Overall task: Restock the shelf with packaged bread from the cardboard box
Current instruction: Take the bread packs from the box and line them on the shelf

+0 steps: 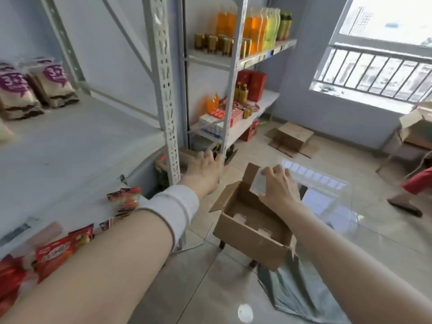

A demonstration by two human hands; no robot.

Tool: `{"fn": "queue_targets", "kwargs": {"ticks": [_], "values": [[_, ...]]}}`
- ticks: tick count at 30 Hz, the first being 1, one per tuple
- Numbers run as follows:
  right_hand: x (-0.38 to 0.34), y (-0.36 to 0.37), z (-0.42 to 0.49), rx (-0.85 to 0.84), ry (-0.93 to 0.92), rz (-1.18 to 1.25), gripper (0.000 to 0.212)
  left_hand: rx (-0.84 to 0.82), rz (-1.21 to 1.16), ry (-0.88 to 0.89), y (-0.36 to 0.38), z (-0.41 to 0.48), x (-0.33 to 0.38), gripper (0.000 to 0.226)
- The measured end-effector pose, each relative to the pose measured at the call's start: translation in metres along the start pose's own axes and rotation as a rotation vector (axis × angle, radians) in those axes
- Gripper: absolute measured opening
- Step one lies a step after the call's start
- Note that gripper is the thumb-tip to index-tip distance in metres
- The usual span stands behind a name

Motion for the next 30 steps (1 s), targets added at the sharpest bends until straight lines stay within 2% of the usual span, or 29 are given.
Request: {"fn": "queue_targets", "kwargs": {"ticks": [5,11,17,20,23,27,30], "values": [[0.117,0.049,0.020,-0.076,0.154,-0.082,0.052,-0.105,-0.007,0.132,0.077,0.061,0.101,0.056],[0.228,0.160,0.064,-0.210,0.302,-0.119,0.049,-0.285,-0.092,0.236,0.217,0.143,0.180,0.049],[0.303,0.313,0.061,-0.520,0.538,-0.094,0.052,-0.577,-0.192,0.177,0.400,0.177,0.204,0.049],[0.314,0.405,0.047,-0.663,0.621,0.019,0.050,-0.699,-0.231,0.057,0.497,0.174,0.202,0.046],[0.318,0.504,0.028,-0.766,0.788,0.170,0.055,-0.783,-0.284,-0.169,0.596,0.161,0.187,0.056],[0.335,0.618,-0.005,-0.891,0.988,0.236,0.064,-0.757,-0.316,-0.581,0.701,0.141,0.152,0.070],[0.352,0.662,-0.021,-0.884,1.154,0.198,0.069,-0.736,-0.277,-0.670,0.746,0.135,0.141,0.072]]}}
Point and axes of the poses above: each hand's wrist, its own z-axis towards the middle knuckle, its own y-axis out of the palm, x = y × z, the point moved 8 cm from there along z, towards the middle knuckle, and after that the axes turned 14 degrees about x, right-handed, at the moved point
